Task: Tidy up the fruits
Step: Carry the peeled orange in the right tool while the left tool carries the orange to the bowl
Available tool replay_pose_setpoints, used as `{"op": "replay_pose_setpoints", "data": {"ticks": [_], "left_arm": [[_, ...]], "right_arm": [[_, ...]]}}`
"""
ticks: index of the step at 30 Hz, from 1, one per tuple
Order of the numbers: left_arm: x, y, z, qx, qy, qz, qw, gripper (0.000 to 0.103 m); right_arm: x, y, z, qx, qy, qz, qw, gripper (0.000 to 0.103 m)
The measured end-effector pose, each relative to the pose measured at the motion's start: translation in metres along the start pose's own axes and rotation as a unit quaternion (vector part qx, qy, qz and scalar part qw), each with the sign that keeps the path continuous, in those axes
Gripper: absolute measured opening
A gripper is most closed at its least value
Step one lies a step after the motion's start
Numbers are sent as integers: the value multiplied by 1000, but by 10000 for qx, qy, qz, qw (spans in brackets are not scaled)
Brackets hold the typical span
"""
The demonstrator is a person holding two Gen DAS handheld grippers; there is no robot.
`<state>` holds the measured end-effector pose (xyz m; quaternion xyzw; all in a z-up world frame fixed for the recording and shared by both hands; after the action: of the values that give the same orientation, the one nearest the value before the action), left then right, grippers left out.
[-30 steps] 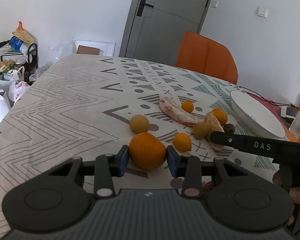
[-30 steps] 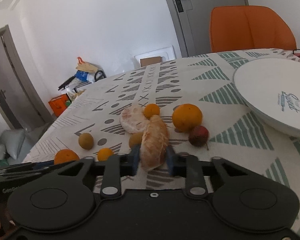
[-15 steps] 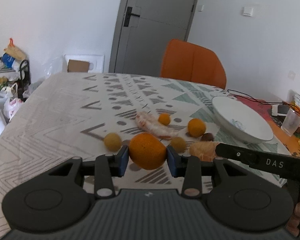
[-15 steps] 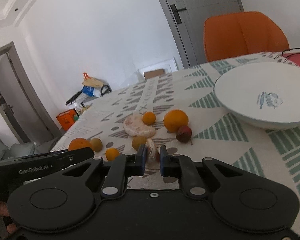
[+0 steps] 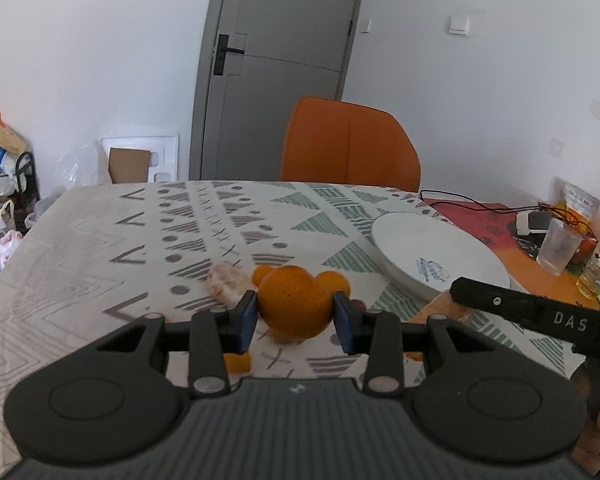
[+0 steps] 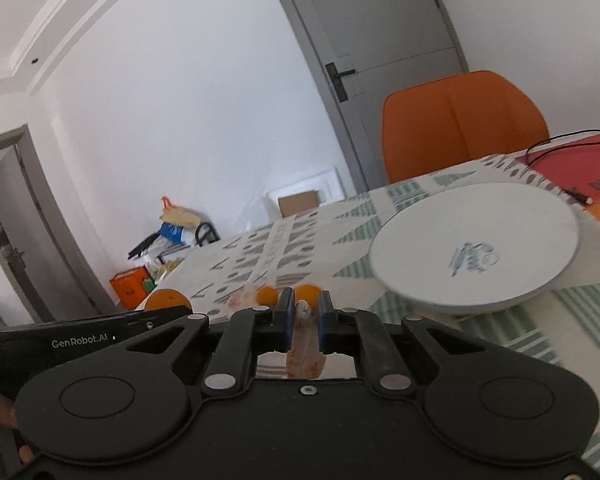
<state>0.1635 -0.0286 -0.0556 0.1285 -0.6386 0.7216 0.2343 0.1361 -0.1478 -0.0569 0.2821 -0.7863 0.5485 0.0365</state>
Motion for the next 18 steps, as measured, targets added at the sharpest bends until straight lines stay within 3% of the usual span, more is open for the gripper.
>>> {"op": "replay_pose_setpoints", "data": {"ticks": [18], "left_arm": [[-43,-22,62,-434,265,-41,9987,39]], "right_arm": [[27,-14,84,-599,435,442,9963,10]]}}
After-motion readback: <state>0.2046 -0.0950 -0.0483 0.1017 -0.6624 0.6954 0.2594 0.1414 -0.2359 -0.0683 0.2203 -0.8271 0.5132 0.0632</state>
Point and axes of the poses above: each gripper's, at about its wrist camera, not at the fingertips, and x roughly against the way its jaws point, z to its right, y to its underside, the point moved 4 cm from there along -x, roughly the way its jaws point
